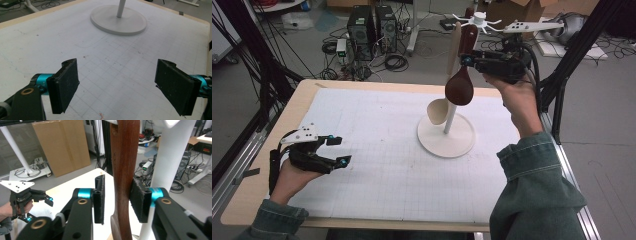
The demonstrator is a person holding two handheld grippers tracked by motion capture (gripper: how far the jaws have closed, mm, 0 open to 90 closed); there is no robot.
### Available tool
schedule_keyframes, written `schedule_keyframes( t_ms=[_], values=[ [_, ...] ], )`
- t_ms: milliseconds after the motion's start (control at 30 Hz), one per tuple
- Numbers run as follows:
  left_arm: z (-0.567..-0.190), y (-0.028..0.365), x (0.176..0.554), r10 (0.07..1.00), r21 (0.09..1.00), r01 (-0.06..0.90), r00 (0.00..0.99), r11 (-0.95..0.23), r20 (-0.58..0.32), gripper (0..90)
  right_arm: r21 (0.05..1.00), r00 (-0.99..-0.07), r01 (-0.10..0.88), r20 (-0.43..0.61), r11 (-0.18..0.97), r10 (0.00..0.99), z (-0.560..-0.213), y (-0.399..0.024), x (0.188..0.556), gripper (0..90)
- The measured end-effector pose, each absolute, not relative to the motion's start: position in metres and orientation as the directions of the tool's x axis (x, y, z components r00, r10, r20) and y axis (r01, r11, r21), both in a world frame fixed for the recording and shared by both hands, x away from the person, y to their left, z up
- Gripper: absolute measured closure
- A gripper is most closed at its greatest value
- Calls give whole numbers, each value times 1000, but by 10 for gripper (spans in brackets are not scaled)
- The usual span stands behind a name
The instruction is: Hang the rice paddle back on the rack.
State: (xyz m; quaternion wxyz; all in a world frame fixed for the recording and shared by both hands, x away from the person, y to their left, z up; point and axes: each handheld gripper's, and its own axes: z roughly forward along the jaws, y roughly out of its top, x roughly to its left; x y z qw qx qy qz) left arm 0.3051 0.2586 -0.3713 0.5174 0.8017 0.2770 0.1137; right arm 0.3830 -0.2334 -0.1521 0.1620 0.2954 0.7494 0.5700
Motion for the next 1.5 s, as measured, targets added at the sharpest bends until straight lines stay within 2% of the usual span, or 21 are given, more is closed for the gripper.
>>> schedule_keyframes(
  t_ms=[467,733,1033,1133,1500],
  values=[
    [-371,259,305,560,893,330,821,-305,-112,195,962,-739,227,69,151,670,-167,-240,362,432],
    [-372,259,305,556,892,332,823,-306,-116,189,967,-751,204,57,150,658,-182,-239,350,374],
    [-371,259,305,549,894,332,827,-301,-122,185,972,-767,181,45,148,640,-197,-233,335,269],
    [-371,260,304,548,893,333,827,-302,-123,183,971,-767,193,61,139,638,-206,-231,332,225],
    [-371,260,304,550,894,334,825,-297,-125,178,962,-771,223,74,159,632,-245,-223,320,173]
  ],
)
